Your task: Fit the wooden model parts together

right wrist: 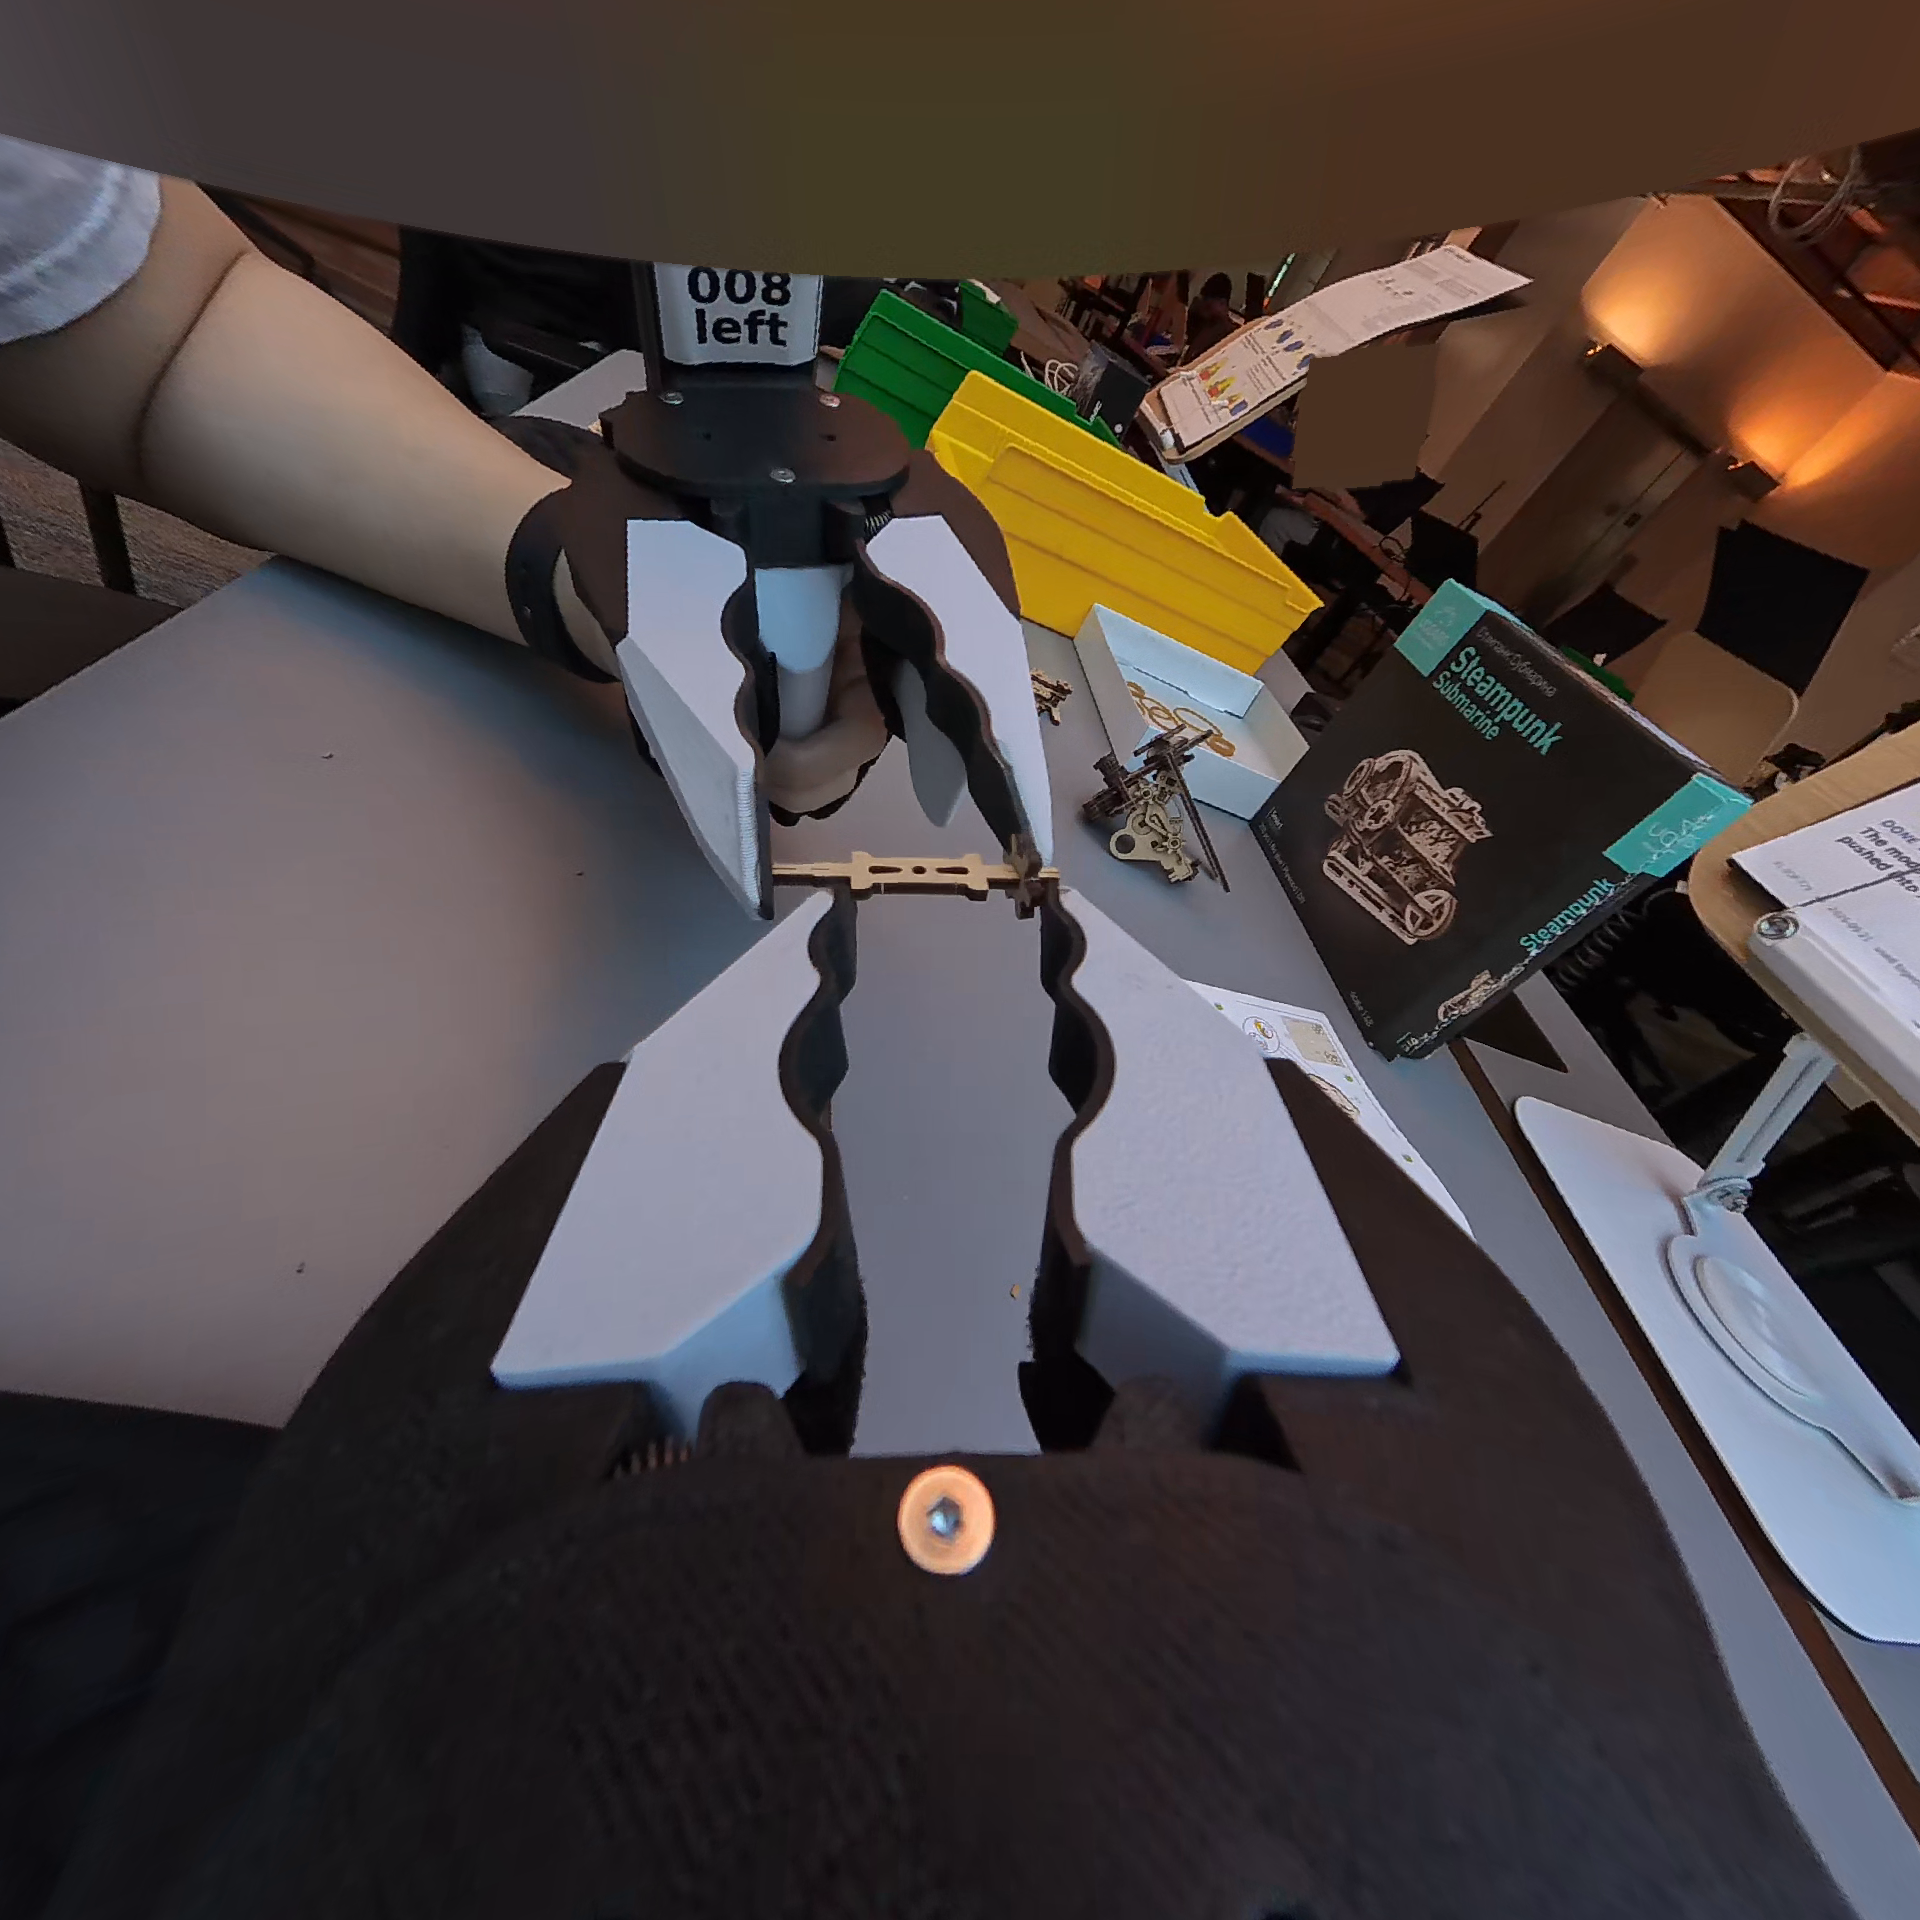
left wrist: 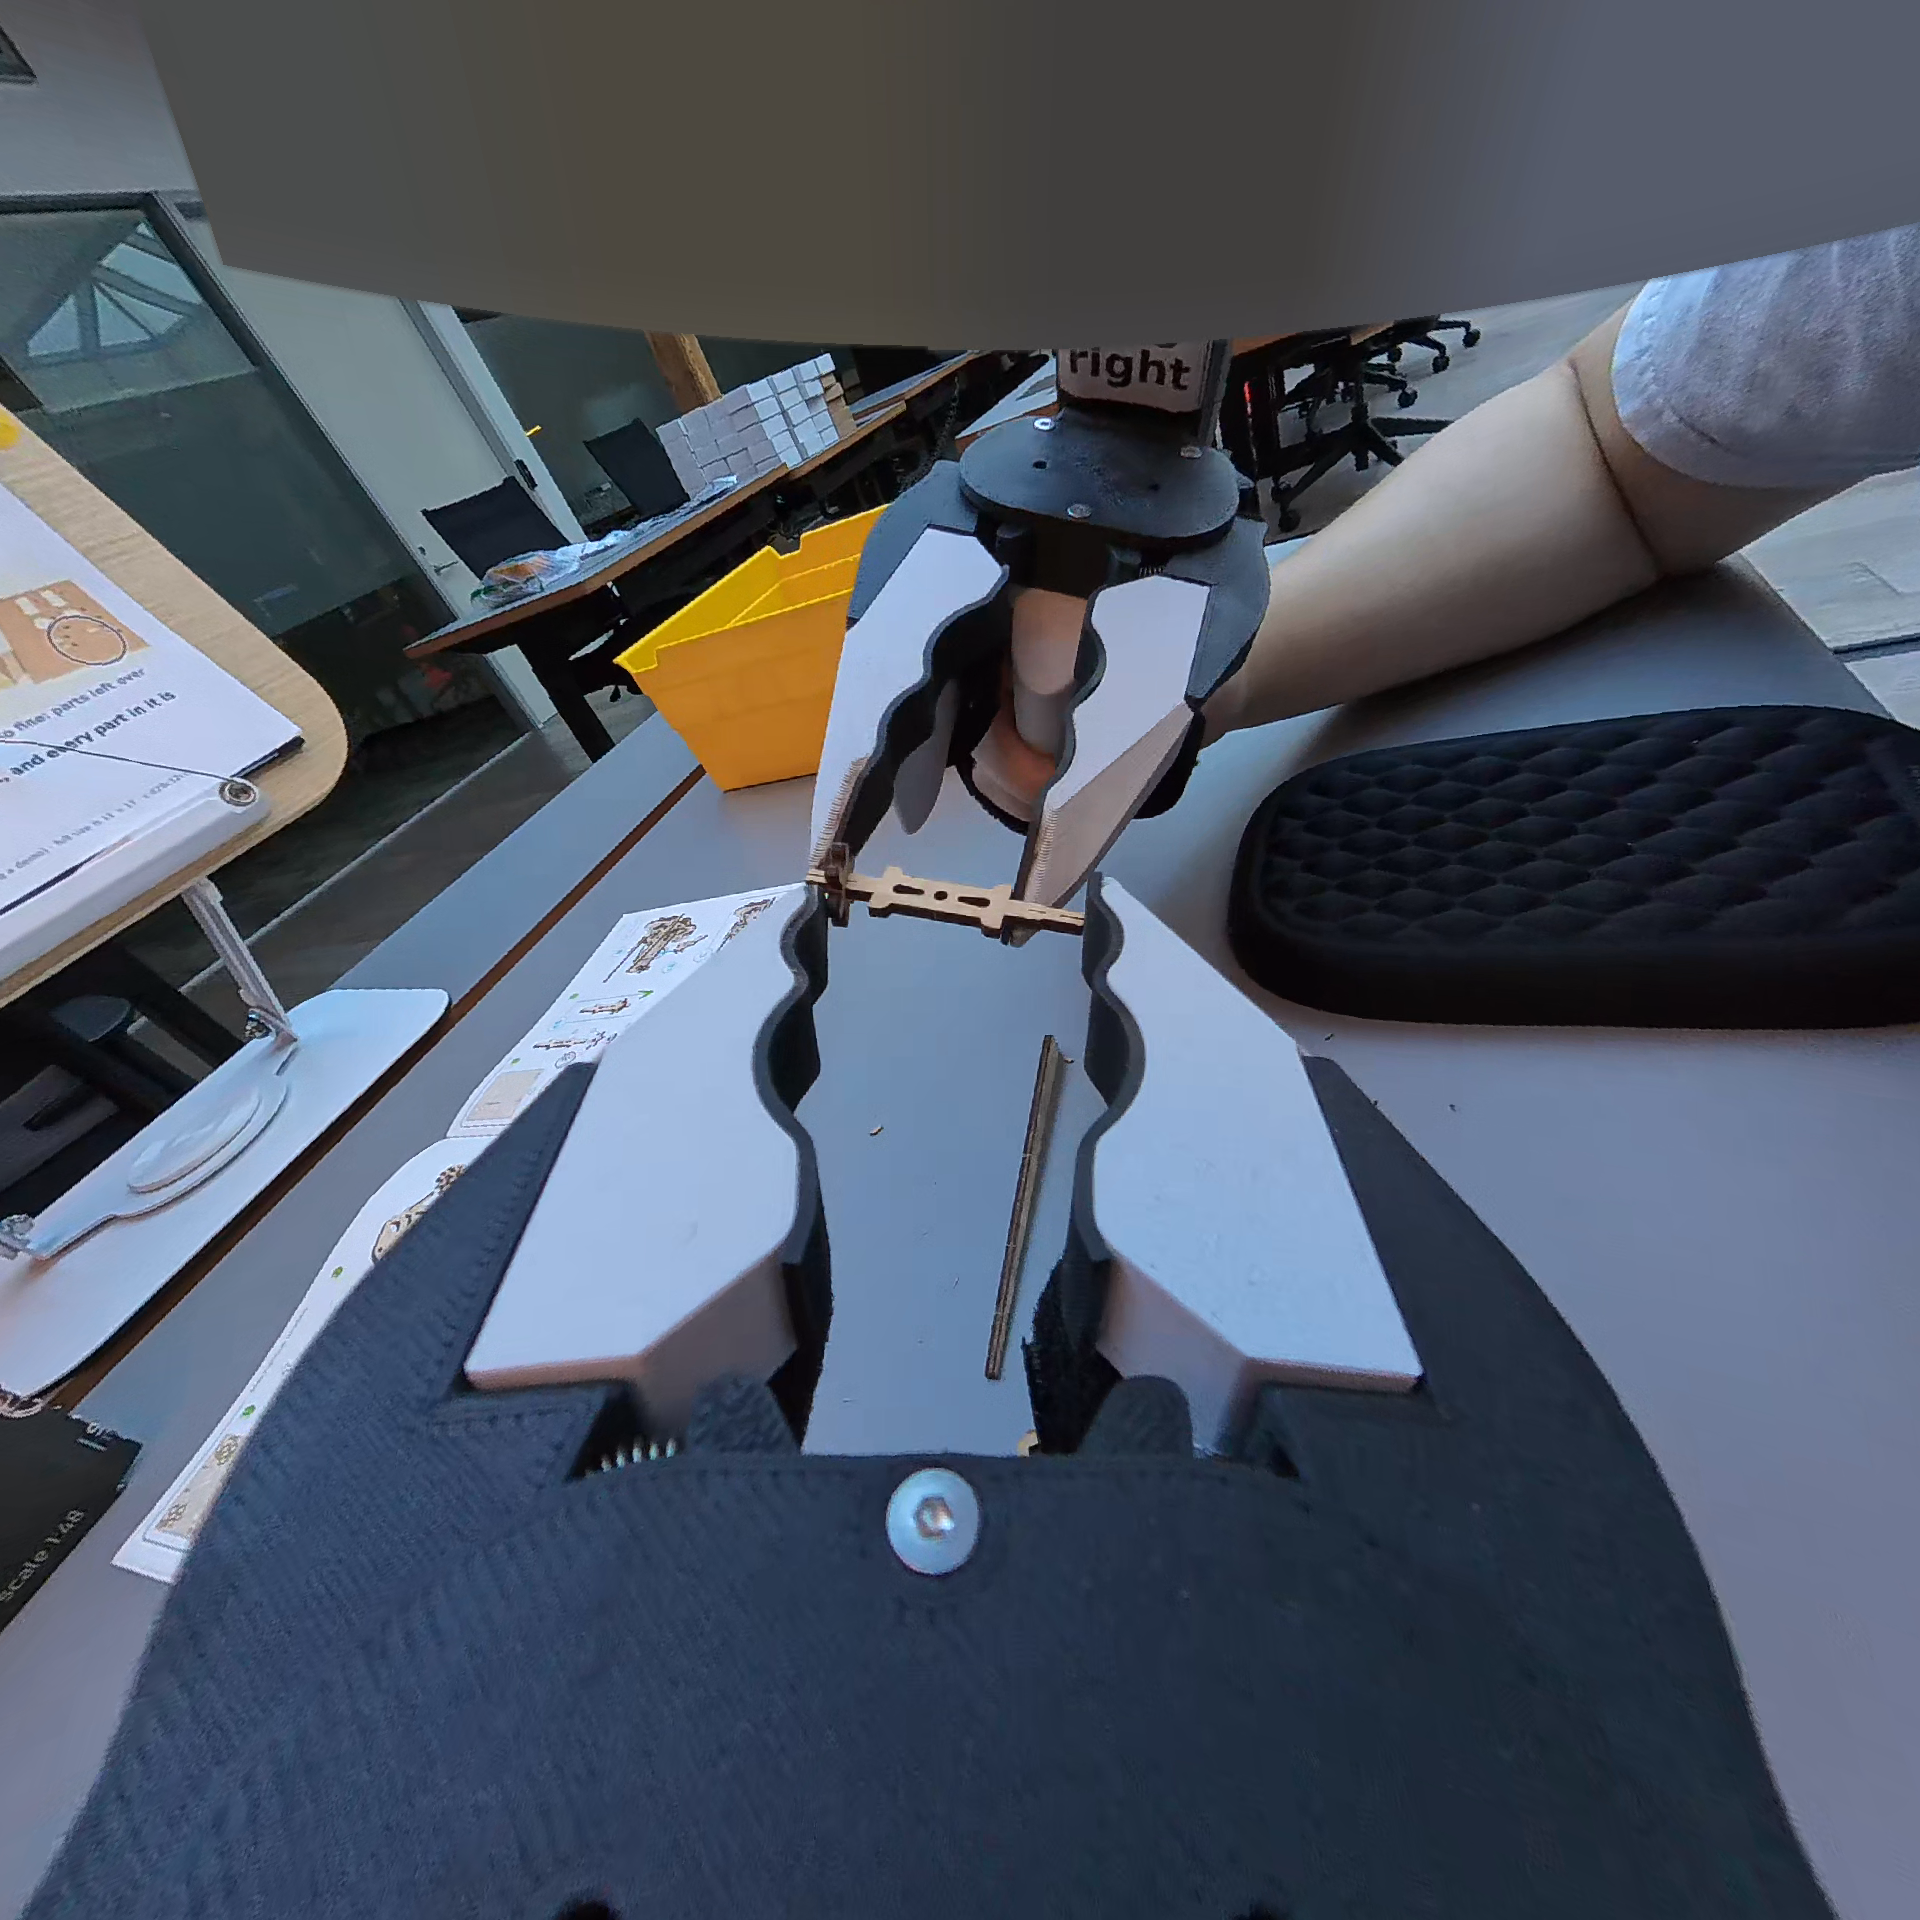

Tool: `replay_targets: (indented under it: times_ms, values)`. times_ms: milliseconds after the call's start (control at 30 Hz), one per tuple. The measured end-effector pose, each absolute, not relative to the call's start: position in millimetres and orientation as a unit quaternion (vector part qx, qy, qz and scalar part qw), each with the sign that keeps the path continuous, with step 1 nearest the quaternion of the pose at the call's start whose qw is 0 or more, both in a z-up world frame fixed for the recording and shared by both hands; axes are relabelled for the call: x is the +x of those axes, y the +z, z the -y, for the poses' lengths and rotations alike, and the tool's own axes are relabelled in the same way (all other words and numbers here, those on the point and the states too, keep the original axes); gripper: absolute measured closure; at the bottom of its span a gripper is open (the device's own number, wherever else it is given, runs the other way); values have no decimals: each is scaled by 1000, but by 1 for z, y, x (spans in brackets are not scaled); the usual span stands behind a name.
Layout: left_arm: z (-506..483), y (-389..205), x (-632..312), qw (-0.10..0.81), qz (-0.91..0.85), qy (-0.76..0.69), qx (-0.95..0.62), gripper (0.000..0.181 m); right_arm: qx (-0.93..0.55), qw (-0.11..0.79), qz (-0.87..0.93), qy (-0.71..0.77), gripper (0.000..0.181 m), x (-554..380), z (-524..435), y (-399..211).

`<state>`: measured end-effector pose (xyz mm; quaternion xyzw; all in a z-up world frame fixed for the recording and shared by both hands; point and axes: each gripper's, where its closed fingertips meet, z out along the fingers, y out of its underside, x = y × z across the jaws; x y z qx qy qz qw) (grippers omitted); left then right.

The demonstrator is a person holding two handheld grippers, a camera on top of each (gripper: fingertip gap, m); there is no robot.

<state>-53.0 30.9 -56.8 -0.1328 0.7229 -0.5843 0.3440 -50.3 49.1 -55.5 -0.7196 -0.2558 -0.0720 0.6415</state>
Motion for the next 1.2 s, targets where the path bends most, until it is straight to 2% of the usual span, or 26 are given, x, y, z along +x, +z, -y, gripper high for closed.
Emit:
replay_targets:
  times_ms: [1000, 1200]
  values:
    - [-32, -46, -53, 371, -714, -579, -130, 133, -695, 656, 255, -150, 152, -53, -50, -44]
    - [-32, -45, -52, 370, -713, -580, -135, 133, -701, 653, 257, -129, 151, -52, -50, -44]
